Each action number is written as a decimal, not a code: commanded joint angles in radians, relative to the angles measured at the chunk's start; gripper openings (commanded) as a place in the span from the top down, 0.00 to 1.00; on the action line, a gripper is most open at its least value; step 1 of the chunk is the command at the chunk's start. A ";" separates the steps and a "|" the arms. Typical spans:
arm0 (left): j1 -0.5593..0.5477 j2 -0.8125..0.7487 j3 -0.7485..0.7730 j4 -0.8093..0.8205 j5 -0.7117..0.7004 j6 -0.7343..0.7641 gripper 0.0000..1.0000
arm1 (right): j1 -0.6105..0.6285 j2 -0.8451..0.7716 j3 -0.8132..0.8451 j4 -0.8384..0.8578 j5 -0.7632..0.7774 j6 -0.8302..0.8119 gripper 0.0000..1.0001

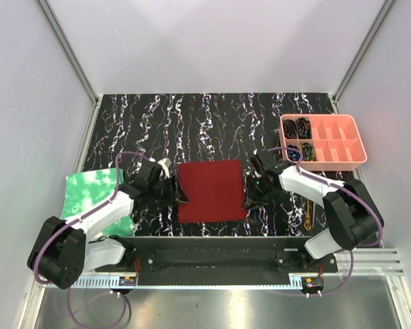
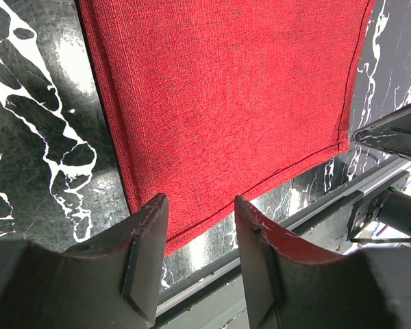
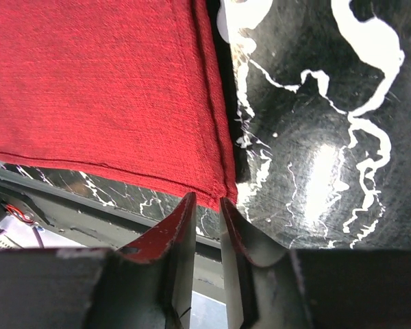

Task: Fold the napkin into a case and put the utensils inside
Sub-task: Smooth out the square-folded napkin at the center of the board, then pick up the top corner of the square-folded napkin from the center of the board.

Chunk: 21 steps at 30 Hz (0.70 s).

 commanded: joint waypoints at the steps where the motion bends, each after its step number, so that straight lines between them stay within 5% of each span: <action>1: -0.002 -0.010 -0.007 0.022 -0.013 0.001 0.54 | 0.005 -0.005 0.001 0.042 -0.007 0.001 0.73; 21: -0.002 0.004 -0.005 0.012 0.002 -0.003 0.57 | 0.005 -0.001 -0.104 0.121 -0.055 0.046 0.70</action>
